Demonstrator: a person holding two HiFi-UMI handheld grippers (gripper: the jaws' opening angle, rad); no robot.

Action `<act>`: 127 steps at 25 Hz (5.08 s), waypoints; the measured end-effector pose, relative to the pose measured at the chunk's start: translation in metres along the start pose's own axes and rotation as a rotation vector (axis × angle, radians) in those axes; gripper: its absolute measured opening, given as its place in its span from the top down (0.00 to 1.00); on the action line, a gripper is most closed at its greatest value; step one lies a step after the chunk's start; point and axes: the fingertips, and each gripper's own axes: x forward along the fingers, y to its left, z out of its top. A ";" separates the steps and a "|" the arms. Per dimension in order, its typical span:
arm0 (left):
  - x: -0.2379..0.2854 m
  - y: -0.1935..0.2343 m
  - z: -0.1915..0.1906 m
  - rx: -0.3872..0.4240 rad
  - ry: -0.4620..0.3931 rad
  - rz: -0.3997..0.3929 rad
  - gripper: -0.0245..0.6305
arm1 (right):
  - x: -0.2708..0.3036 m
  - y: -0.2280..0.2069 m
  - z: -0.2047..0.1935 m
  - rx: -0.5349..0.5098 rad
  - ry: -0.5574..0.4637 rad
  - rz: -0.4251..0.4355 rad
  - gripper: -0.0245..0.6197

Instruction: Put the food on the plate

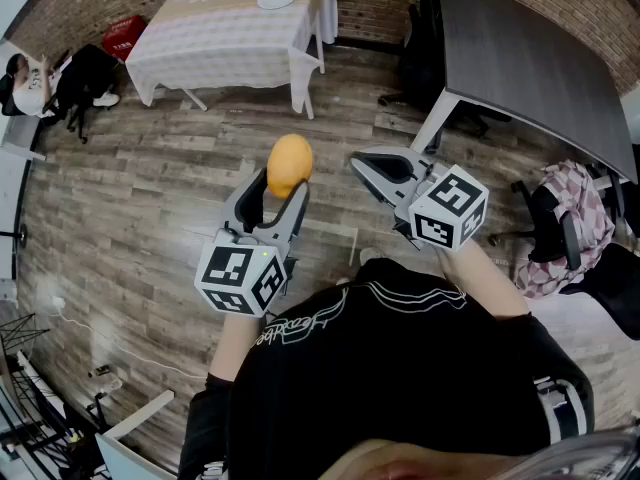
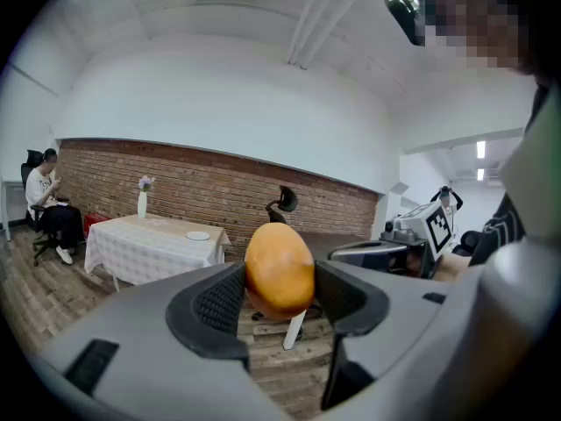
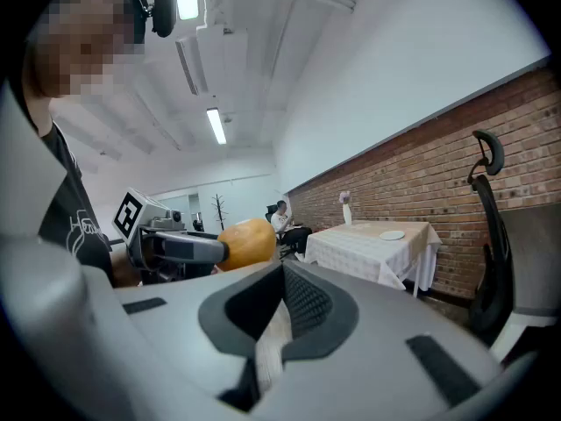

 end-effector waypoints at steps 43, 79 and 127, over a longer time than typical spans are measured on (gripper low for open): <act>0.081 0.081 0.053 -0.017 -0.014 0.010 0.58 | 0.077 -0.095 0.057 0.042 -0.075 0.031 0.97; 0.367 0.253 0.157 0.000 0.005 -0.025 0.58 | 0.253 -0.386 0.128 0.114 -0.067 0.029 0.97; 0.692 0.527 0.109 0.050 0.343 -0.272 0.58 | 0.452 -0.627 0.080 0.439 0.023 -0.389 0.97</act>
